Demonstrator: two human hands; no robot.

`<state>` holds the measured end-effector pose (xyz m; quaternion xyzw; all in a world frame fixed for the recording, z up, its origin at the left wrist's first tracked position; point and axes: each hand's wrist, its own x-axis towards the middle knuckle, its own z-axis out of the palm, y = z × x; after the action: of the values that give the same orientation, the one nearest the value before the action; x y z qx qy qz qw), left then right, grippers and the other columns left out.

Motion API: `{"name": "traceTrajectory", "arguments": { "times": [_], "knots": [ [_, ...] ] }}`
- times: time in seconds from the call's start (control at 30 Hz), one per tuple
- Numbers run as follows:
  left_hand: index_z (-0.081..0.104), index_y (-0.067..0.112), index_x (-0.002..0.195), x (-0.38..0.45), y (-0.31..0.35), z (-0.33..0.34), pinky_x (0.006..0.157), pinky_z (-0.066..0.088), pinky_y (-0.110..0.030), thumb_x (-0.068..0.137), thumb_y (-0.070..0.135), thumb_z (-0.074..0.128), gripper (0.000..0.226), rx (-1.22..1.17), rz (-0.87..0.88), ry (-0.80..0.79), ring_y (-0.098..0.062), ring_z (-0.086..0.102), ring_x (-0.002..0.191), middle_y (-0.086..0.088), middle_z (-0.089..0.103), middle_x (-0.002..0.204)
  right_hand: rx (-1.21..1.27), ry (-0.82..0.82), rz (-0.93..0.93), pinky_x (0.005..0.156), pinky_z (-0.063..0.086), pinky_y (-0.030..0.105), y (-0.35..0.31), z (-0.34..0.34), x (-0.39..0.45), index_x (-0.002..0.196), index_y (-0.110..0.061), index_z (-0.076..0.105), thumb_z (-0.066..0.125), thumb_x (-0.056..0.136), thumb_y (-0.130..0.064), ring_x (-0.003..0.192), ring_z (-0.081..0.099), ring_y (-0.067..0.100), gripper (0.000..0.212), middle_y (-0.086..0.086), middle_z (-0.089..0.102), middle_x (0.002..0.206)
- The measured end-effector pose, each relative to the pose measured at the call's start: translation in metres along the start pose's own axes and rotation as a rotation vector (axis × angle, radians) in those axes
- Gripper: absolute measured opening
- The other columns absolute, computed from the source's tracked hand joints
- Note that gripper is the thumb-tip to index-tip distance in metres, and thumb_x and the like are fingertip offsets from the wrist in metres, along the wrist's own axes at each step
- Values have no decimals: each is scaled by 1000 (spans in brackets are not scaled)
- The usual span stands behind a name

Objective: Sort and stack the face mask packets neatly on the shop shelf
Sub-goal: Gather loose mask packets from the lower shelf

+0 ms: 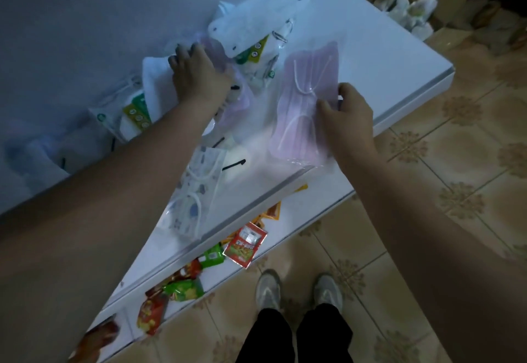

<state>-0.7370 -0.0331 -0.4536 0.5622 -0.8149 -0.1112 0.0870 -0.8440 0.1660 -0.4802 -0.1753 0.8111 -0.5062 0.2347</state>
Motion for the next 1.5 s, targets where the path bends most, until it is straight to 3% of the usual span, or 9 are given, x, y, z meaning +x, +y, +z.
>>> {"name": "traceTrajectory", "arguments": {
  "times": [0.17, 0.4, 0.53, 0.63, 0.77, 0.93, 1.13, 1.3, 1.5],
  "knots": [
    [18, 13, 155, -22, -13, 2, 113, 23, -51, 71, 86, 55, 116, 213, 38, -215, -38, 25, 141, -15, 22, 156, -11, 8, 7, 53, 37, 21, 3, -5, 2, 96, -18, 57, 51, 90, -17, 72, 51, 15, 8, -9, 53, 74],
    [66, 12, 116, -29, -41, -28, 85, 47, -34, 81, 24, 69, 37, -46, 178, -19, -32, 62, 105, -10, 69, 108, 9, 6, 21, 51, 37, 17, -2, -3, 0, 96, -16, 58, 50, 90, -16, 65, 50, 10, 11, -8, 53, 74],
    [64, 6, 78, -26, -36, -48, 64, 31, -27, 84, 27, 62, 23, -100, 63, 113, -34, 56, 80, -7, 55, 71, 59, -11, 43, 59, 40, 27, -7, -3, -2, 96, -14, 58, 50, 89, -16, 70, 52, 15, 12, -4, 57, 79],
    [38, 10, 56, -37, -30, -58, 59, 25, -31, 86, 28, 57, 39, -78, 38, 160, -26, 35, 65, -5, 33, 53, 84, -22, 16, 48, 34, 13, -9, -3, -9, 89, -19, 51, 48, 90, -14, 61, 45, 6, 5, -9, 49, 73],
    [61, 10, 75, -43, -26, -50, 70, 46, -40, 81, 27, 52, 20, 15, 248, 213, -39, 58, 84, -15, 65, 83, 92, -62, -42, 45, 32, 7, -13, 1, -18, 87, -20, 47, 47, 91, -11, 57, 40, 4, 10, -11, 44, 71],
    [58, 10, 124, -58, -10, -24, 94, 43, -46, 81, 72, 57, 76, 284, 272, -200, -39, 52, 118, -16, 57, 127, 98, -54, -26, 48, 31, 13, -11, 5, -18, 93, -15, 49, 47, 90, -11, 58, 40, 6, 5, -9, 45, 71],
    [76, 15, 103, -57, -24, -32, 87, 47, -41, 88, 32, 58, 30, 102, 235, 28, -40, 61, 100, -19, 71, 99, 110, -45, 21, 47, 31, 14, -9, 1, -17, 95, -16, 51, 47, 91, -13, 60, 41, 6, 6, -9, 47, 72],
    [63, 8, 72, -64, -19, -63, 76, 42, -37, 94, 30, 45, 37, -28, 342, 329, -39, 62, 93, -21, 64, 79, 126, -69, 25, 57, 37, 21, -15, -5, -20, 101, -18, 54, 44, 92, -11, 64, 45, 5, 14, -10, 49, 77],
    [72, 16, 114, -118, 2, -31, 113, 32, -46, 91, 25, 47, 35, 132, 638, 181, -30, 54, 127, -4, 72, 116, 494, -301, 206, 65, 49, 32, -33, 5, -25, 97, -12, 64, 48, 90, -34, 76, 61, 19, 29, 2, 67, 86]
  ]
}}
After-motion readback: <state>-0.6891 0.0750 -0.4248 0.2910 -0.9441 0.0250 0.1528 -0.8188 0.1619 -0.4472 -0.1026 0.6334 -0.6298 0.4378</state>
